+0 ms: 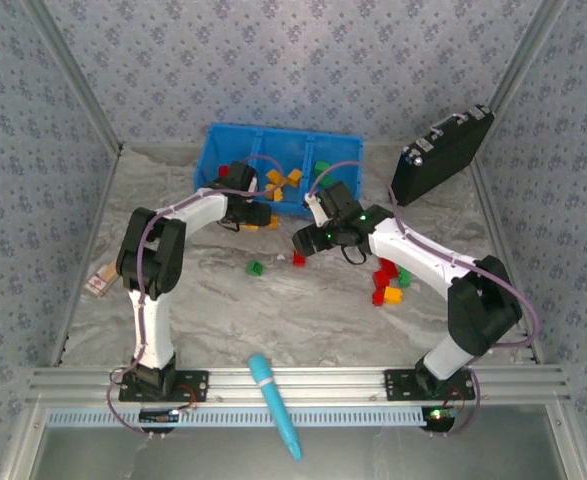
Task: Sort the legos into containers by color
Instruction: Pick up the lego from the center of the table.
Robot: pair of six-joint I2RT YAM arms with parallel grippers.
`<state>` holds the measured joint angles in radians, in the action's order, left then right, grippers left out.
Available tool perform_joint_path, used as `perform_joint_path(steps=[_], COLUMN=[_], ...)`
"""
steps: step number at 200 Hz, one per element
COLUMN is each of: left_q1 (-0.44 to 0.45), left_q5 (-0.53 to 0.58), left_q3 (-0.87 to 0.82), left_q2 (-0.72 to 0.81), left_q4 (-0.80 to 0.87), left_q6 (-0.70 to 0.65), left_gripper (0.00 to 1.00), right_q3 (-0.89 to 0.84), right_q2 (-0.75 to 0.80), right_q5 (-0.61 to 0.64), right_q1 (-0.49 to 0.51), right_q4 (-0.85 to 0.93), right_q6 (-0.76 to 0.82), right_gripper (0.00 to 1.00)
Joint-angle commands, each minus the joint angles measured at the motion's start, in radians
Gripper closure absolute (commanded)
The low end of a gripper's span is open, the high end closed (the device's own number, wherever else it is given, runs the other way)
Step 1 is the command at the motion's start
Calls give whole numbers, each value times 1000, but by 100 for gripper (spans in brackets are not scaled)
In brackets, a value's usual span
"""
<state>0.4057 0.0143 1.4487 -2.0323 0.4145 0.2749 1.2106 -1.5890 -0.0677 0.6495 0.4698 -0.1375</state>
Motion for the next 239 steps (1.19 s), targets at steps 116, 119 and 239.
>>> perform_joint_path(steps=[116,119,239], left_q1=[-16,-15,112], left_q5=[-1,-1,43], left_q3=[-92,-97,225], left_q2=[18,24,134], left_q4=[22,24,132], left_q6=[47,49,84], left_gripper=[52,52,53], right_q3=[20,18,-137], right_q2=[-1,1,137], right_q5=[0,1,24], right_q1=[2,2,-2], right_q4=[31,30,-14], right_q6=[28,28,15], right_gripper=[17,17,17])
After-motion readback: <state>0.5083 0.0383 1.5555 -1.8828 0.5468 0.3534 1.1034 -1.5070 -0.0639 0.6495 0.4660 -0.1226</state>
